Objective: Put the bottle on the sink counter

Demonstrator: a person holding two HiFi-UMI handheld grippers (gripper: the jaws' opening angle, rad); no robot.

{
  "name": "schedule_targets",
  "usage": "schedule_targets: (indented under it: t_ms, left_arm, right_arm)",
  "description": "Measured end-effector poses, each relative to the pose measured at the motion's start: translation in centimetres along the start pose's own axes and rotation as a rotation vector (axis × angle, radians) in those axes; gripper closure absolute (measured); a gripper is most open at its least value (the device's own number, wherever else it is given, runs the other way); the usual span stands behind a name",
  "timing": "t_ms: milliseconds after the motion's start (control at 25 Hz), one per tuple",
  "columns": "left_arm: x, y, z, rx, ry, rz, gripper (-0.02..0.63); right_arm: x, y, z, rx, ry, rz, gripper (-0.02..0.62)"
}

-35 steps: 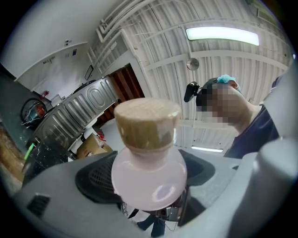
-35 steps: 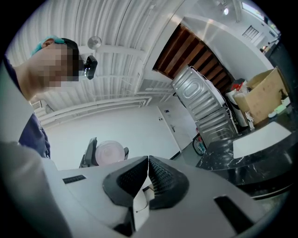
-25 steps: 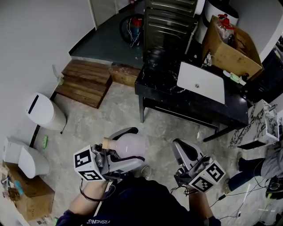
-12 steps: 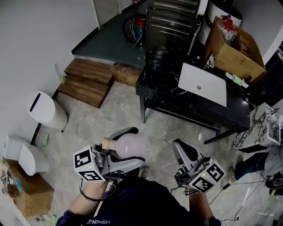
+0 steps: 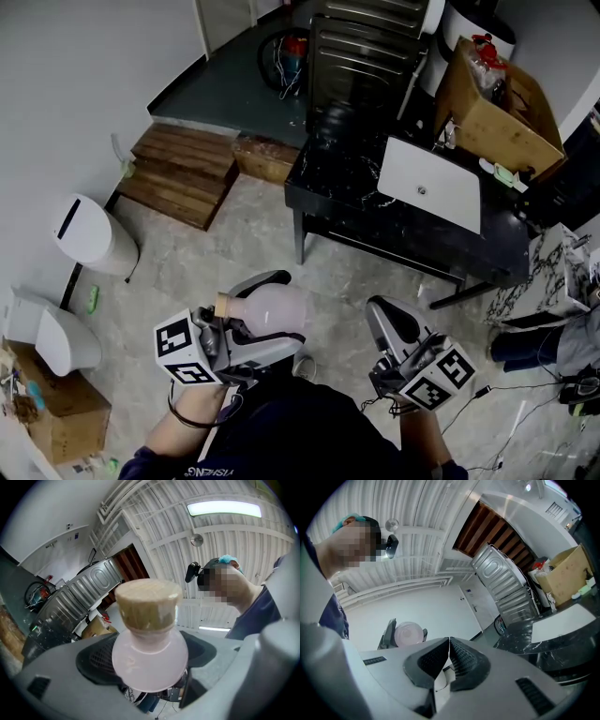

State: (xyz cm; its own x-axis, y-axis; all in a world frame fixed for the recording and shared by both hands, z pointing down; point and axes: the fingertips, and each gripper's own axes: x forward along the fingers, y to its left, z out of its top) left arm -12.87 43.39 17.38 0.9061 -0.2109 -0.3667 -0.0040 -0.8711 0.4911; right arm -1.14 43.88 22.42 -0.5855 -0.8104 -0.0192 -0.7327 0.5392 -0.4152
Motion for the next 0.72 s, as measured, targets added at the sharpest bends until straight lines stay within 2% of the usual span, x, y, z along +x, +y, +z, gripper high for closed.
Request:
schedule_targets:
  t_ms: [720]
  left_arm:
    - [1.7,9.8,3.1,-0.045,0.01,0.008,0.205]
  right_arm:
    - [7.7,-5.6,0.8,0.014,0.03,-0.019,0.569]
